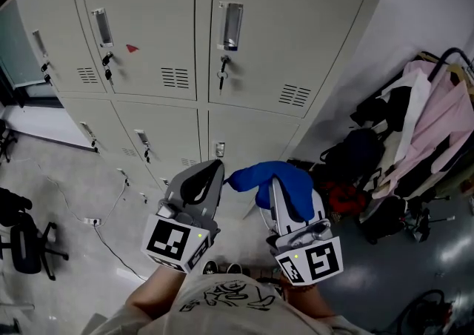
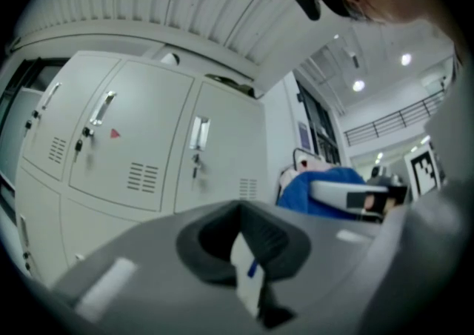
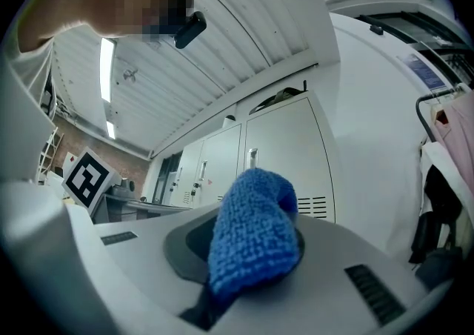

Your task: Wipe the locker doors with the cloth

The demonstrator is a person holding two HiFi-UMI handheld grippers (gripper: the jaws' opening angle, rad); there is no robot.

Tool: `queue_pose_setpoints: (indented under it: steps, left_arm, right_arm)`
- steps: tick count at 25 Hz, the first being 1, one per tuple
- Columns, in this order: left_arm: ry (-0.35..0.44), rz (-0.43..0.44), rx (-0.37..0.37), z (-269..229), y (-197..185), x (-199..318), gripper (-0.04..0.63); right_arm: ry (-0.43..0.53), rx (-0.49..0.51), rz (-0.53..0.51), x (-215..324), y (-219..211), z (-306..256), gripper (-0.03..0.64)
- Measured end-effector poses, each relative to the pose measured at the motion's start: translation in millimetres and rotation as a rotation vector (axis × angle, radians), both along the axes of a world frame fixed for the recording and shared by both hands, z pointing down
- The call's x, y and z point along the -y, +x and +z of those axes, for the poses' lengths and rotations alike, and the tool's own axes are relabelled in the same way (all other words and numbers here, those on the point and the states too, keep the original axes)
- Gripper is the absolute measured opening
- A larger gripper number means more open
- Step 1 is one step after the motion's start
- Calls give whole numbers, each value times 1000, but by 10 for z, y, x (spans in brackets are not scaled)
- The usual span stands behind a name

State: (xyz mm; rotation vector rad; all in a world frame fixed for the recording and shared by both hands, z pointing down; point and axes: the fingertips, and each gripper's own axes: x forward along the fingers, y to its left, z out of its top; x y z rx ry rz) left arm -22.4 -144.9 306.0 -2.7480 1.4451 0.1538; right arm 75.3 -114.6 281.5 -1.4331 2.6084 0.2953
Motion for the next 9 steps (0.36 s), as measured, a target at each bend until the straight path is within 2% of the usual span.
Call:
queue_pose_setpoints:
  steps: [9]
  left_arm:
    - [1, -6, -5, -5, -8, 17, 2]
  right_arm:
    - [2, 1, 1, 3, -8, -23, 31]
